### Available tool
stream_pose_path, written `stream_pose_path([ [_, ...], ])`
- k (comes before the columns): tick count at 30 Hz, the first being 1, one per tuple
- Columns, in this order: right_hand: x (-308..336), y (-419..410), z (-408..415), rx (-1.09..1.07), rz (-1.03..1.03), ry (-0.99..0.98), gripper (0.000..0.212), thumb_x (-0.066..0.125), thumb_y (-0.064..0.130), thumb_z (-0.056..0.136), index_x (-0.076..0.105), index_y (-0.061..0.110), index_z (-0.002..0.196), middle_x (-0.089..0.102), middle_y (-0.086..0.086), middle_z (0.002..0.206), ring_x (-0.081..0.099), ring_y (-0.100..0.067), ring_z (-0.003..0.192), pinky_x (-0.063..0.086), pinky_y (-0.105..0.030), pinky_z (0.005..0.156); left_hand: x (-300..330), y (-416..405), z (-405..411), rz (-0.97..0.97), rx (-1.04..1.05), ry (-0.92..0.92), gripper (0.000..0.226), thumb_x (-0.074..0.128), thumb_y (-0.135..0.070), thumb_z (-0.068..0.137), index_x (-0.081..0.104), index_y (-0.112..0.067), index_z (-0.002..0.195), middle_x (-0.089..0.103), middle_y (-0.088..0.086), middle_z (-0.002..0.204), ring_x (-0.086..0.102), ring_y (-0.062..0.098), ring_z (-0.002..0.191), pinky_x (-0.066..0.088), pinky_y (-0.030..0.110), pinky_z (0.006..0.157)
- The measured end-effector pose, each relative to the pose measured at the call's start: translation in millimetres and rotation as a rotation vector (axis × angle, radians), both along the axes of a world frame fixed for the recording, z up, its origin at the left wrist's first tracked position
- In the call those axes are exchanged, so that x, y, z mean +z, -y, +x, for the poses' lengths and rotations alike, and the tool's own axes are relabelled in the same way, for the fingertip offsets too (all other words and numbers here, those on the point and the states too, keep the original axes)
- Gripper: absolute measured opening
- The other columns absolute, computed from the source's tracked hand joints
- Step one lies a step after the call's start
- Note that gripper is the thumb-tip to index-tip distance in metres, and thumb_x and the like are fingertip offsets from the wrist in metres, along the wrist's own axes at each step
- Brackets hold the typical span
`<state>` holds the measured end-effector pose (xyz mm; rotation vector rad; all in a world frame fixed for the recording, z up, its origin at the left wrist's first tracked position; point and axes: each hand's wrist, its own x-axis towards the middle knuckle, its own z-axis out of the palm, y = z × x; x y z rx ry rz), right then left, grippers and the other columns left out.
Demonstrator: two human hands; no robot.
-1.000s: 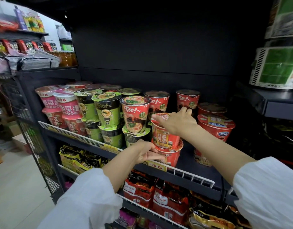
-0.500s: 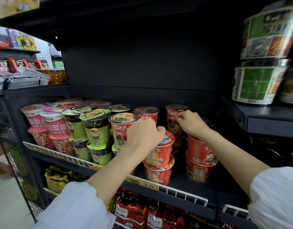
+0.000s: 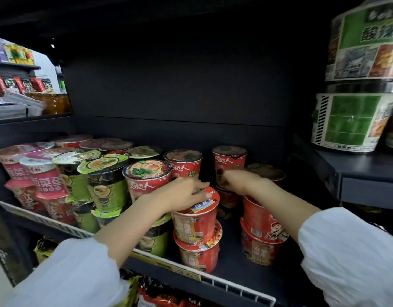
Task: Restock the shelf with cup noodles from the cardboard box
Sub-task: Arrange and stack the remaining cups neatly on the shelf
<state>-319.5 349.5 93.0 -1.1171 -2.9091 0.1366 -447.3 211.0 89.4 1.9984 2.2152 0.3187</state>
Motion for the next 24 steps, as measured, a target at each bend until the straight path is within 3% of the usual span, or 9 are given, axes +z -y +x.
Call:
stream_pose_path([
  [2, 3.0, 0.5, -10.6, 0.027, -0.004, 0.017, 0.023, 0.041, 0.014, 0.096, 0.052, 0.017, 0.077, 0.049, 0.001, 0.081, 0.050, -0.020, 0.083, 0.031, -0.021, 0.053, 2.1, -1.7, -2.5, -0.013, 0.005, -0.004, 0.057, 0.042, -0.054, 0.093, 0.037, -0.029, 0.144, 0.035, 0.000, 0.151, 0.033, 0.018, 0.140, 0.031, 0.034, 0.113],
  [4, 4.3, -2.1, -22.7, 0.068, 0.038, 0.024, 0.019, 0.042, 0.011, 0.095, 0.059, 0.010, 0.102, 0.058, -0.005, 0.100, 0.053, -0.021, 0.088, 0.035, -0.022, 0.061, 2.4, -5.5, 2.0, -0.006, 0.015, -0.019, 0.054, 0.044, -0.051, 0.094, 0.041, -0.029, 0.142, 0.046, 0.000, 0.145, 0.040, 0.019, 0.134, 0.037, 0.034, 0.108],
  [7, 4.3, -4.9, -29.5, 0.174, 0.145, 0.076, 0.023, 0.046, 0.015, 0.091, 0.062, 0.008, 0.107, 0.061, -0.010, 0.109, 0.058, -0.027, 0.096, 0.040, -0.027, 0.071, -0.1, -9.3, 9.7, 0.070, 0.032, -0.042, 0.045, 0.044, -0.042, 0.096, 0.047, -0.027, 0.138, 0.056, 0.003, 0.135, 0.049, 0.020, 0.125, 0.043, 0.034, 0.100],
  [12, 13.0, -15.8, -13.9, 0.163, 0.512, -0.185, 0.038, 0.050, 0.017, 0.093, 0.050, 0.014, 0.131, 0.041, -0.006, 0.133, 0.038, -0.025, 0.125, 0.040, -0.032, 0.093, -1.5, -4.2, 15.4, 0.153, 0.049, -0.003, 0.038, 0.044, -0.035, 0.097, 0.052, -0.025, 0.134, 0.063, 0.006, 0.119, 0.061, 0.018, 0.102, 0.044, 0.024, 0.077],
  [16, 13.7, -28.9, -12.1, -0.035, 0.467, -0.311, 0.065, 0.063, 0.027, 0.086, 0.031, 0.020, 0.142, 0.033, -0.007, 0.137, 0.031, -0.026, 0.128, 0.038, -0.035, 0.099, 5.3, -11.8, 17.4, 0.142, 0.079, -0.023, 0.032, 0.042, -0.034, 0.097, 0.061, -0.023, 0.120, 0.068, 0.005, 0.103, 0.061, 0.015, 0.086, 0.047, 0.028, 0.070],
  [20, 11.6, -37.9, -13.5, -0.044, 0.319, -0.328, 0.054, 0.057, 0.028, 0.091, 0.039, 0.030, 0.142, 0.038, -0.004, 0.141, 0.033, -0.026, 0.132, 0.036, -0.039, 0.105, 11.2, -35.8, 18.9, 0.096, 0.101, -0.015, 0.027, 0.041, -0.032, 0.098, 0.061, -0.015, 0.093, 0.060, 0.003, 0.082, 0.058, 0.019, 0.076, 0.040, 0.027, 0.059],
  [24, 9.5, -47.8, -12.9, -0.031, 0.249, -0.332, 0.047, 0.052, 0.025, 0.095, 0.041, 0.033, 0.140, 0.044, -0.003, 0.143, 0.042, -0.026, 0.129, 0.035, -0.036, 0.106, 12.1, -78.2, 25.1, -0.029, 0.113, -0.033, 0.032, 0.038, -0.021, 0.100, 0.060, -0.004, 0.116, 0.061, 0.012, 0.114, 0.059, 0.028, 0.101, 0.044, 0.030, 0.074],
])
